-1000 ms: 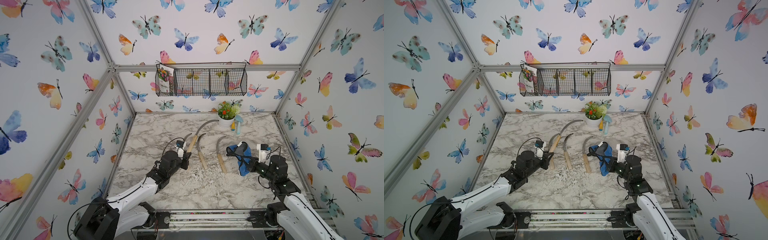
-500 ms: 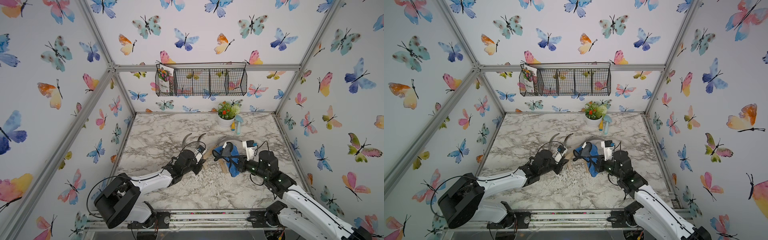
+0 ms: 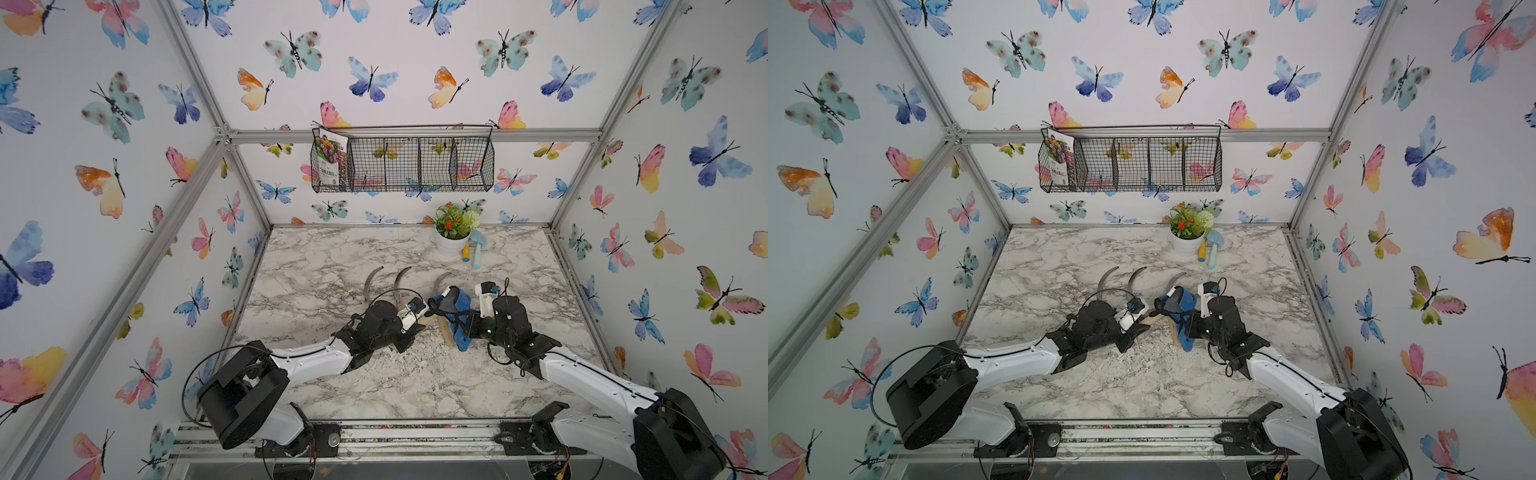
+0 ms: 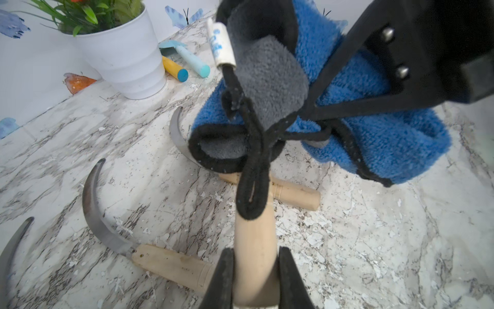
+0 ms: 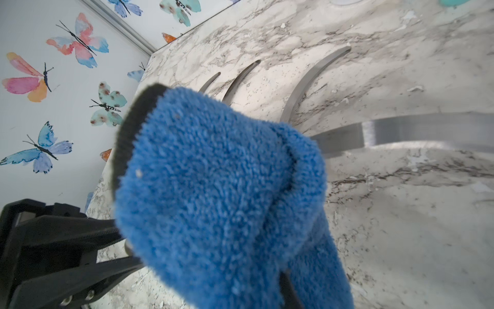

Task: Wipe small sickles with rags
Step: Wipe the small sickle.

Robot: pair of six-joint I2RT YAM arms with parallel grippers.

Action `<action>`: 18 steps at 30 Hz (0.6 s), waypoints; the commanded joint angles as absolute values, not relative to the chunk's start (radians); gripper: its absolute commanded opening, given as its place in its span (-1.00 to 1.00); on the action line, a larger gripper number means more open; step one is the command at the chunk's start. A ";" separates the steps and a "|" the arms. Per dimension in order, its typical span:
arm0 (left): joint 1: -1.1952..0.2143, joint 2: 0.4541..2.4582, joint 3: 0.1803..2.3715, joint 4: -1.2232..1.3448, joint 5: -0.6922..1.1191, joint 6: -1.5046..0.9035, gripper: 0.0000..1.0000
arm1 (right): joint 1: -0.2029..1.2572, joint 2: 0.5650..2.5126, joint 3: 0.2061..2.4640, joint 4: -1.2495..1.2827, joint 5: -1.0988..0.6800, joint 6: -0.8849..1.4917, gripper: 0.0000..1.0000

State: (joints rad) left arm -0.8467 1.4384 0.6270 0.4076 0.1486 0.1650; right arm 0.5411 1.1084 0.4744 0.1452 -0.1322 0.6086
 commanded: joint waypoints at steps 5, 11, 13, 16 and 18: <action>-0.854 1.485 0.700 0.477 0.241 0.171 -1.00 | 0.484 1.090 0.422 0.193 -0.097 0.623 -0.96; -0.863 1.519 0.732 0.446 0.236 0.181 -1.00 | 0.471 1.079 0.435 0.194 -0.144 0.602 -0.96; -0.864 1.523 0.732 0.437 0.229 0.185 -1.00 | 0.472 1.045 0.450 0.176 -0.156 0.588 -0.96; -0.865 1.532 0.734 0.415 0.229 0.207 -1.00 | 0.472 1.005 0.483 0.146 -0.185 0.556 -0.96; -0.871 1.540 0.742 0.385 0.228 0.242 -1.00 | 0.472 1.008 0.517 0.109 -0.204 0.551 -0.96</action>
